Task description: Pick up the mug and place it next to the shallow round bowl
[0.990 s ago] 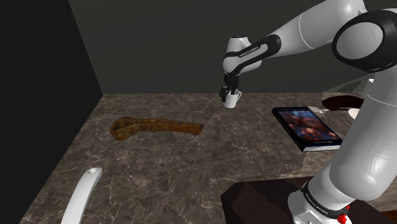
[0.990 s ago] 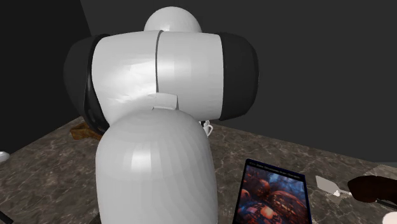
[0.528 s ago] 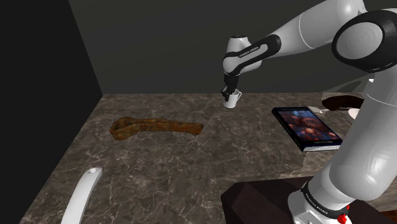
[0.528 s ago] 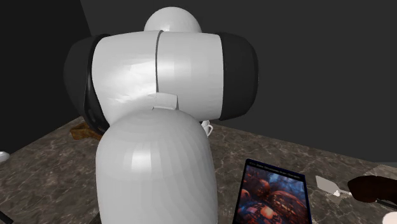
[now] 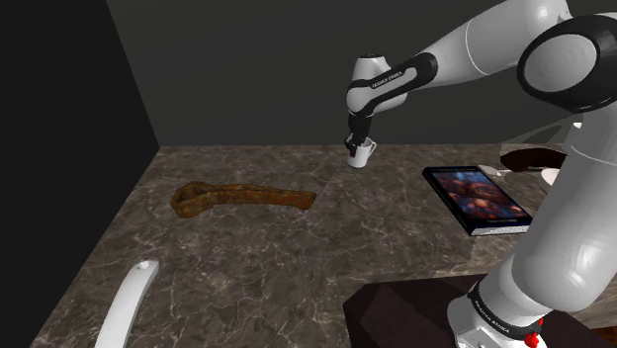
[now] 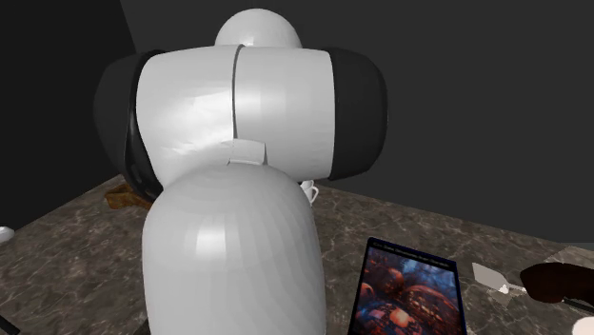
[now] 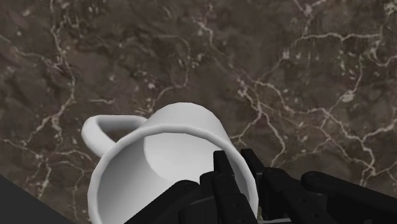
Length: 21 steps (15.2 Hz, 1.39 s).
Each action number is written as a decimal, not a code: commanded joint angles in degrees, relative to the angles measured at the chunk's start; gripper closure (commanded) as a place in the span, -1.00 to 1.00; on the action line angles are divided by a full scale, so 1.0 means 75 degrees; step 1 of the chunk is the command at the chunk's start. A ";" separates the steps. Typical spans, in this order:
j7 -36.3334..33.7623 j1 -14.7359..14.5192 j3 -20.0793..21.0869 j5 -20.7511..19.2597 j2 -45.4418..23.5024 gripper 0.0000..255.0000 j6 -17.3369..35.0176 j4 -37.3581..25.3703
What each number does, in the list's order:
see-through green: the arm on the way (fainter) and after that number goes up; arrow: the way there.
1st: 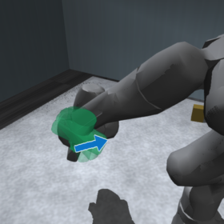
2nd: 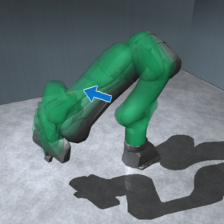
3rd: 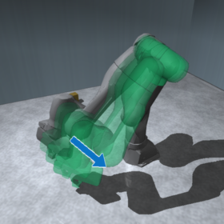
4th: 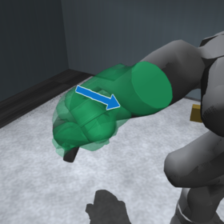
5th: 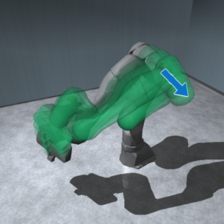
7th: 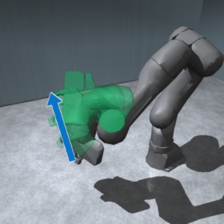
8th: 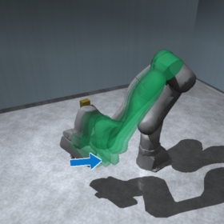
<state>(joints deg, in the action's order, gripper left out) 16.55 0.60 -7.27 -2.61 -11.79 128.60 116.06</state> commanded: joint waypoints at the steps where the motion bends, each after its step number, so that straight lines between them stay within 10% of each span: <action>1: 0.0004 -0.0001 -0.0003 -0.0006 0.0073 1.00 -0.0133 -0.0062; 21: 0.0048 -0.0031 -0.0006 -0.0060 0.0823 1.00 -0.2038 -0.1221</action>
<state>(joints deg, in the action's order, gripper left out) 16.92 0.40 -7.34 -3.07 -5.75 114.24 107.69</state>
